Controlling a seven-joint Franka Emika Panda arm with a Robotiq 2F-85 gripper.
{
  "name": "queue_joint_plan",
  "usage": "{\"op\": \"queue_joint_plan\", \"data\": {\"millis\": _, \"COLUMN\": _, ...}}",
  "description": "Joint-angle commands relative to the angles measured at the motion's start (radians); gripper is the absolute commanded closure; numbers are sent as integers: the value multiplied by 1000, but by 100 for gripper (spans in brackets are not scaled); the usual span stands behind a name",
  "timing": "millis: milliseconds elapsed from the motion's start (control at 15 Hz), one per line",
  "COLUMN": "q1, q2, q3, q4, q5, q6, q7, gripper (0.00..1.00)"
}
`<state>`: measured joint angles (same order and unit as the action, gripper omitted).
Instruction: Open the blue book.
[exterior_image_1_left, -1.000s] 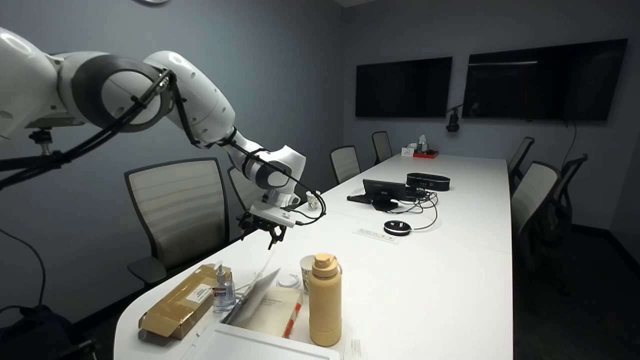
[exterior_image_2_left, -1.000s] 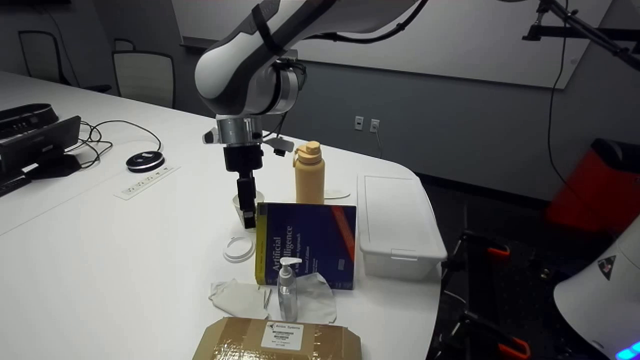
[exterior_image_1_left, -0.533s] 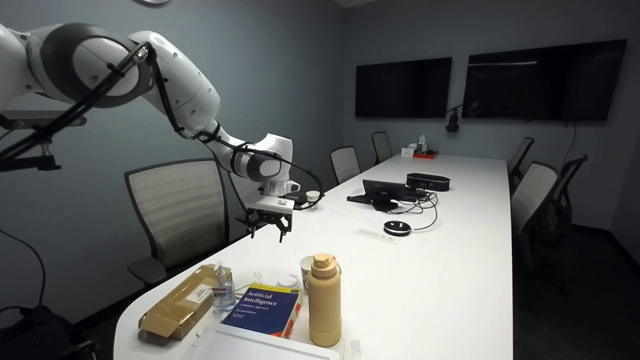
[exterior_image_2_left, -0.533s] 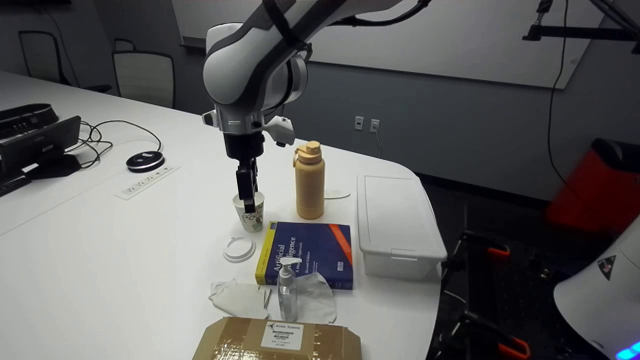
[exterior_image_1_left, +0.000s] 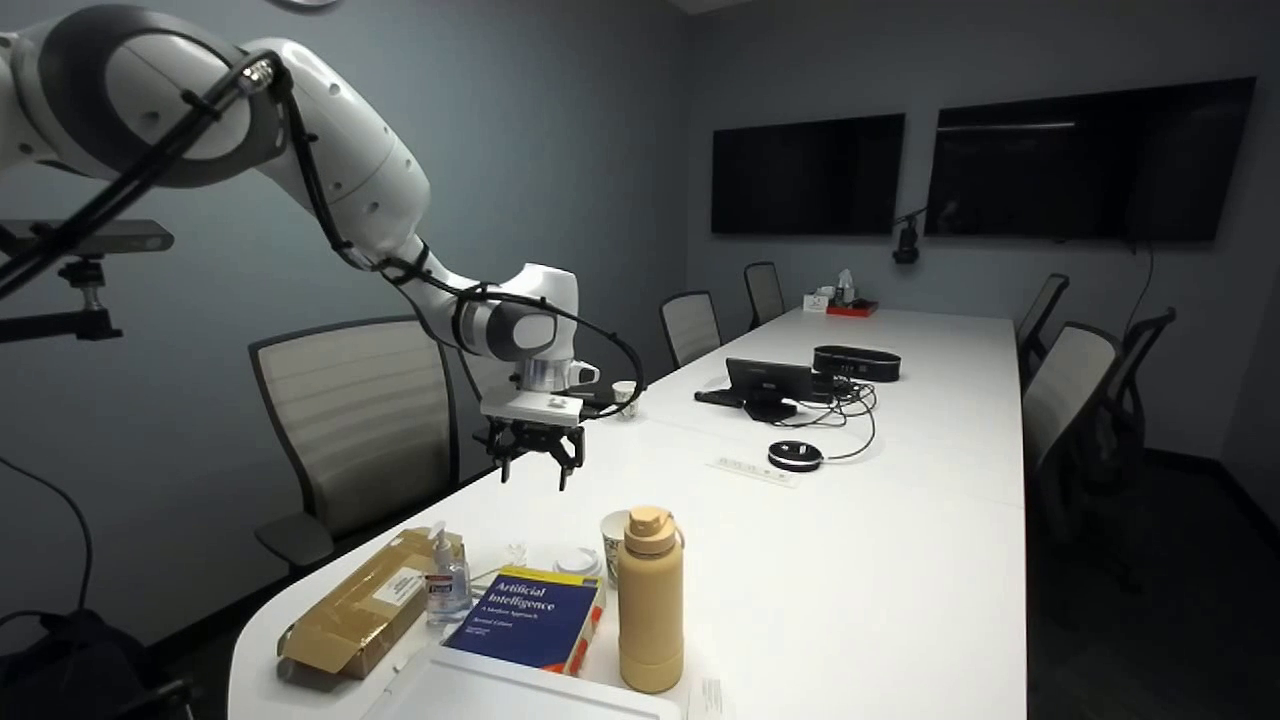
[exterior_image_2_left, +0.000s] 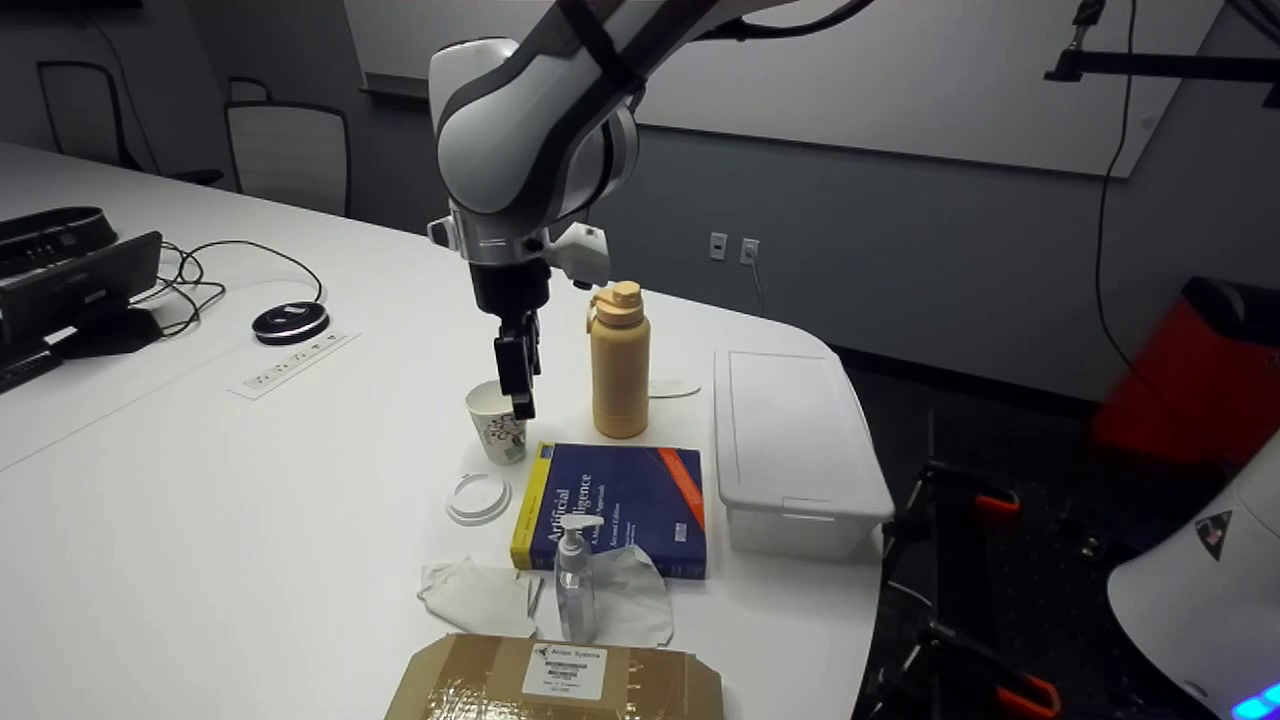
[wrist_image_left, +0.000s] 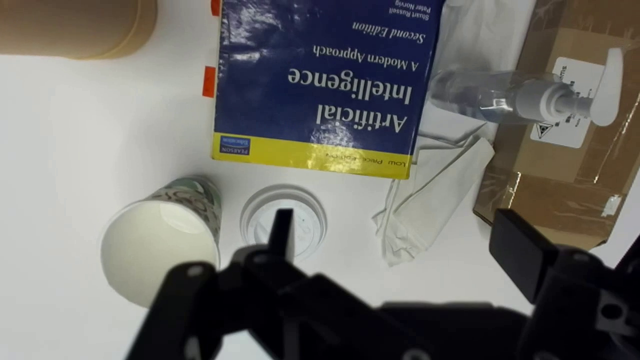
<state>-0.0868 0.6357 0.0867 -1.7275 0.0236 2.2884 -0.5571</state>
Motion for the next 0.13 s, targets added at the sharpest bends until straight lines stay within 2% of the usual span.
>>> {"op": "queue_joint_plan", "data": {"millis": 0, "q1": -24, "q2": -49, "q3": 12, "q4": -61, "q5": 2, "q6": -5, "q7": 8, "gripper": 0}}
{"op": "queue_joint_plan", "data": {"millis": 67, "q1": -26, "q2": -49, "q3": 11, "q4": -66, "q5": 1, "q6": -2, "q7": 11, "gripper": 0}}
